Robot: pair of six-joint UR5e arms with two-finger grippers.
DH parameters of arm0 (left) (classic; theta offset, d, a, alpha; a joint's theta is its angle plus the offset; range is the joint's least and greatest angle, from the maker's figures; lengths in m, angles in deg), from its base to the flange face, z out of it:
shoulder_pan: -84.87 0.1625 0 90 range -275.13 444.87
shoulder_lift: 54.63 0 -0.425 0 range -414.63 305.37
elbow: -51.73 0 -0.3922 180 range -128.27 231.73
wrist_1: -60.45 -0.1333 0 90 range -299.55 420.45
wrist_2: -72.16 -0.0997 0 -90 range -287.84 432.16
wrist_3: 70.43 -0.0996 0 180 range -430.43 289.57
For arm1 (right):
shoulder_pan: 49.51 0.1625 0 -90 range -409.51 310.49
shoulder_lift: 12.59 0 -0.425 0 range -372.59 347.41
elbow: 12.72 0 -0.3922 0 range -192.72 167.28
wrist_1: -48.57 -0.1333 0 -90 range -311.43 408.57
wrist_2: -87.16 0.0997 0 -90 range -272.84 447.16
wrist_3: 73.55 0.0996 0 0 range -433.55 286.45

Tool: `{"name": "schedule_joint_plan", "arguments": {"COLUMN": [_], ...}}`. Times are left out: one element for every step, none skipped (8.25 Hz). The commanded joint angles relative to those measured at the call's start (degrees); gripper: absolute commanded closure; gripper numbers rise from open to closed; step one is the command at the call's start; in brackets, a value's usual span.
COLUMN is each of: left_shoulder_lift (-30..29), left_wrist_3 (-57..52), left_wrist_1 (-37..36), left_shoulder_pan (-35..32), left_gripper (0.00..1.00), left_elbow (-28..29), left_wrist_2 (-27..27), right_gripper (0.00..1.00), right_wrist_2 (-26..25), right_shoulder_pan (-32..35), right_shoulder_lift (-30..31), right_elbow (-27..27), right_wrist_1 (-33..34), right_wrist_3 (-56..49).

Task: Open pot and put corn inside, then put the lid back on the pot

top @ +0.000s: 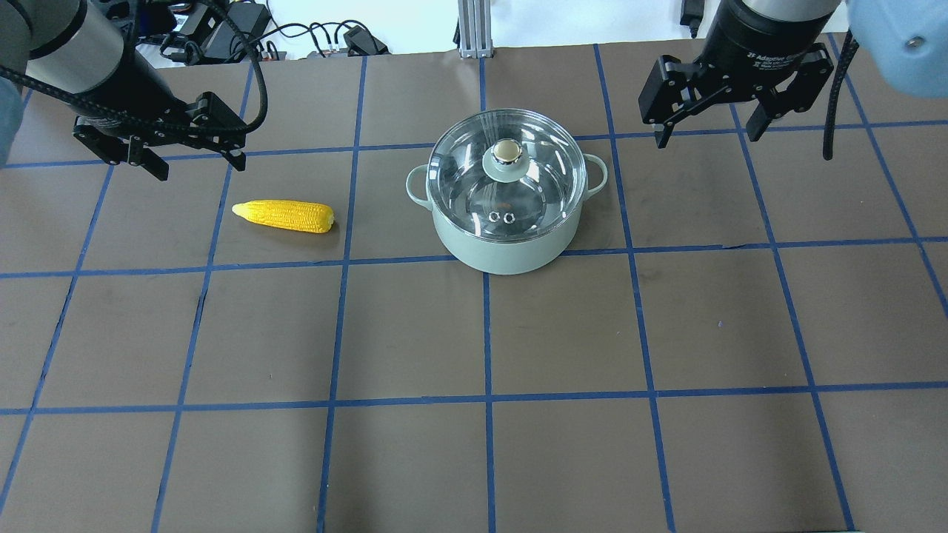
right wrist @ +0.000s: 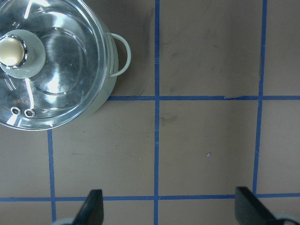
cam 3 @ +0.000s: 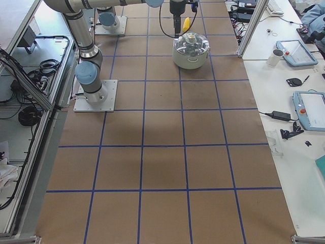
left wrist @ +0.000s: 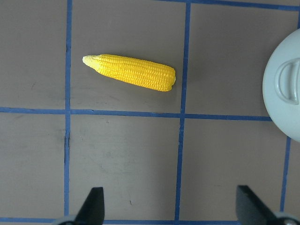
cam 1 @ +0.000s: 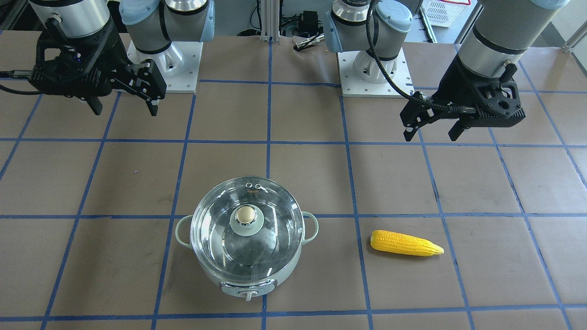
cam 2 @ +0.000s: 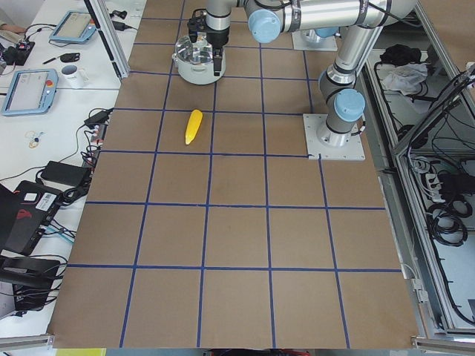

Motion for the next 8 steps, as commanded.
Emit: {"name": "schedule_joint_plan", "arguments": {"left_shoulder_lift": [-1.65, -3.14, -4.72, -6.31, -7.71, -9.38, -10.96, -12.37], "left_wrist_3": [-16.30, -22.49, -28.90, -36.27, -43.22, -49.29, -53.70, -58.88], "left_wrist_1": [-2.37, -5.87, -6.69, -9.48, -11.77, -13.27, -15.98, -17.93], "left_shoulder_pan": [0.74, 1.35, 2.75, 4.07, 4.34, 4.34, 4.34, 4.34], "left_gripper": [0.00, 0.00, 0.00, 0.00, 0.00, 0.00, 0.00, 0.00], "left_elbow": [-0.09, -0.35, -0.09, -0.44, -0.44, -0.44, -0.53, -0.53], "left_wrist_2": [-0.27, -0.44, -0.27, -0.10, -0.18, -0.18, -0.18, -0.01], "right_gripper": [0.00, 0.00, 0.00, 0.00, 0.00, 0.00, 0.00, 0.00], "right_wrist_2": [-0.05, -0.13, -0.13, -0.22, -0.22, -0.05, 0.65, 0.66], "right_shoulder_pan": [0.00, 0.00, -0.09, -0.35, -0.79, -1.31, -1.75, -1.93], "right_shoulder_lift": [-0.06, -0.06, -0.06, -0.06, -0.06, -0.06, -0.15, -0.41], "right_elbow": [0.00, 0.00, -0.09, 0.00, 0.00, 0.00, -0.17, -0.79], "right_wrist_1": [0.05, 0.05, 0.05, 0.14, 0.05, 0.05, 0.23, 0.84], "right_wrist_3": [0.09, 0.18, 0.18, 0.18, 0.18, 0.26, 0.18, 0.09]}}
